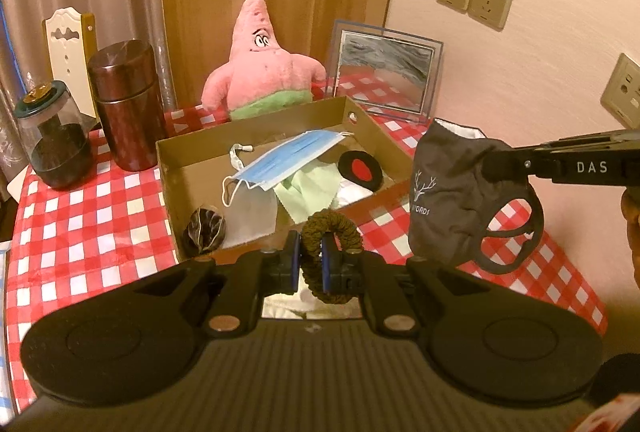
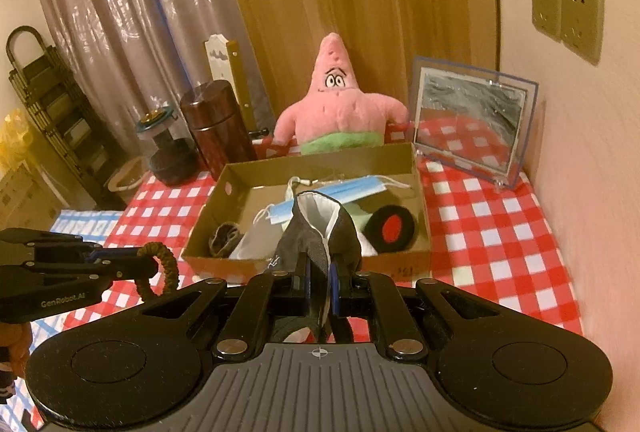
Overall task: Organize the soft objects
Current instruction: 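Carry the scrunchie and black face mask with both tools toward the tray, then open both tools to drop the scrunchie and black face mask into the tray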
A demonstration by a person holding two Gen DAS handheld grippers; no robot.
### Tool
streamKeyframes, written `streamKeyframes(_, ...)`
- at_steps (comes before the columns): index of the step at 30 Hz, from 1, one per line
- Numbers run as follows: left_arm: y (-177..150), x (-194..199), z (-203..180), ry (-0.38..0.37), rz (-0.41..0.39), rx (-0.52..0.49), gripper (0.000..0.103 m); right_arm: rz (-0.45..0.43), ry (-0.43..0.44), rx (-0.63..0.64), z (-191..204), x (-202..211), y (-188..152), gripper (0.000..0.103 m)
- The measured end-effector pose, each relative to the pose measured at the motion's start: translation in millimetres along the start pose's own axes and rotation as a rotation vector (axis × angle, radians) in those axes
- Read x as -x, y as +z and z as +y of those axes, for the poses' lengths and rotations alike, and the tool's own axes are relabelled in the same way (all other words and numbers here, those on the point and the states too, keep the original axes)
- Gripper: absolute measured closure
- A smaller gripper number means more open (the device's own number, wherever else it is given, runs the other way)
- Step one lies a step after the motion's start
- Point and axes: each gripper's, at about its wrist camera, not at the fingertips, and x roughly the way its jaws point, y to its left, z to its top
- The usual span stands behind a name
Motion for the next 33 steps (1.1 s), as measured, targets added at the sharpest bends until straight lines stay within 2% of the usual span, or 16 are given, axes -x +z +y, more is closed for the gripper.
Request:
streamKeyframes(7,21.2,-19.6,16.3,0.004,-0.002,0.018,0.094,-0.024,-0.018,0.030,-5.9,-20.2,26.4,0.094)
streamKeyframes(16,60.0,-58.6,52.8,0.045,-0.014,0.061,0.094,-0.076,-0.038,0.036,-15.8,-64.1,66.1,0.094)
streamKeyframes(24,71.7,-106.5,76.6,0.099,0.023,0.075,0.092,-0.069,-0.033,0.004,-24.0,-103.5,71.6,0.094)
streamKeyframes(26,69.1,-119.6,81.2,0.111,0.044,0.091,0.072,-0.061,-0.026,-0.007,-26.6,-111.0,70.6,0.094)
streamKeyframes(28,66.1,-130.9,83.2,0.129,0.051,0.091,0.071,-0.053,-0.021,-0.015,-28.7,-118.1,69.3,0.094)
streamKeyframes(33,56.8,-139.2,89.8,0.123,0.061,0.111,0.071,-0.038,-0.033,-0.029,-36.0,-131.2,66.4,0.094)
